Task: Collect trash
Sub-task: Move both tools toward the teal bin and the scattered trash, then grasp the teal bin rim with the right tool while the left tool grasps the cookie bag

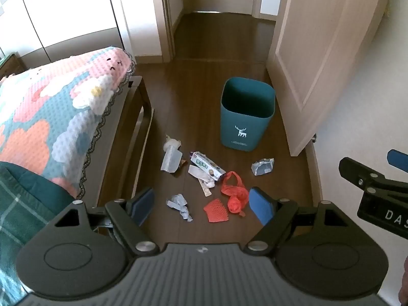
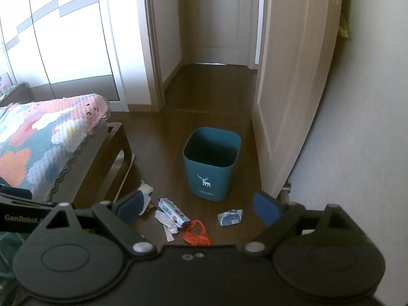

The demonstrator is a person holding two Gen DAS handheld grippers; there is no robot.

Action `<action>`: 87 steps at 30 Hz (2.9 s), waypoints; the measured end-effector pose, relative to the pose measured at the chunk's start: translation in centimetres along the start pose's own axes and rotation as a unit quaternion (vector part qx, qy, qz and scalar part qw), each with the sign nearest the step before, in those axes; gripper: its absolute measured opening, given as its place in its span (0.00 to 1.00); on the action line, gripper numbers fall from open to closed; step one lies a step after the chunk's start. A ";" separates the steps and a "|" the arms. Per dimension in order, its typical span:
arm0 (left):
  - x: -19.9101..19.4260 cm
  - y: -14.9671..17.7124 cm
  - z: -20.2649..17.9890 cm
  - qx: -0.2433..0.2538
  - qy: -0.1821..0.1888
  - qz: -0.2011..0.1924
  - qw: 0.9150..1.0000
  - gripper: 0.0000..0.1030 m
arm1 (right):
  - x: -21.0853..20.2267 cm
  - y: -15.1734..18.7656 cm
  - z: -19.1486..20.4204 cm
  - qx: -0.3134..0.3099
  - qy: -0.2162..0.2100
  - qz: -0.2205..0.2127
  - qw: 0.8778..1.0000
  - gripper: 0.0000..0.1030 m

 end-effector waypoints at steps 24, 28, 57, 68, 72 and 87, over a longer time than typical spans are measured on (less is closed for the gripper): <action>-1.4 -0.7 -0.5 -0.017 -0.022 -0.008 1.000 0.79 | -0.6 -0.7 -0.4 -0.019 -0.017 -0.005 1.000 0.89; -1.4 -0.8 -0.7 -0.014 -0.030 -0.004 0.999 0.79 | -0.5 -0.8 -0.5 -0.019 -0.019 -0.005 1.000 0.89; -1.1 -3.3 -2.5 -0.019 -0.006 -0.039 0.999 0.79 | 1.4 -2.0 -0.8 -0.021 -0.035 0.010 0.999 0.89; -0.9 -3.5 -2.6 -0.022 -0.004 -0.037 0.999 0.79 | 1.1 -2.2 -1.0 -0.022 -0.051 0.006 0.998 0.88; -0.7 -3.6 -2.6 -0.026 -0.003 -0.037 0.999 0.79 | 1.4 -2.7 -1.0 -0.026 -0.051 0.003 0.998 0.88; 5.8 -5.8 4.0 -0.053 0.021 0.004 0.998 0.79 | 8.4 -5.7 2.2 -0.048 -0.034 0.033 0.998 0.86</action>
Point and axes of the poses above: each gripper's, at about its wrist camera, not at the fingertips, and x roughly the way its jaws point, z to its left, y to its underside, the point moved 8 cm from there along x, roughly the way its jaws point, and after that the axes turned 10 degrees about y, right-handed, at the moved point
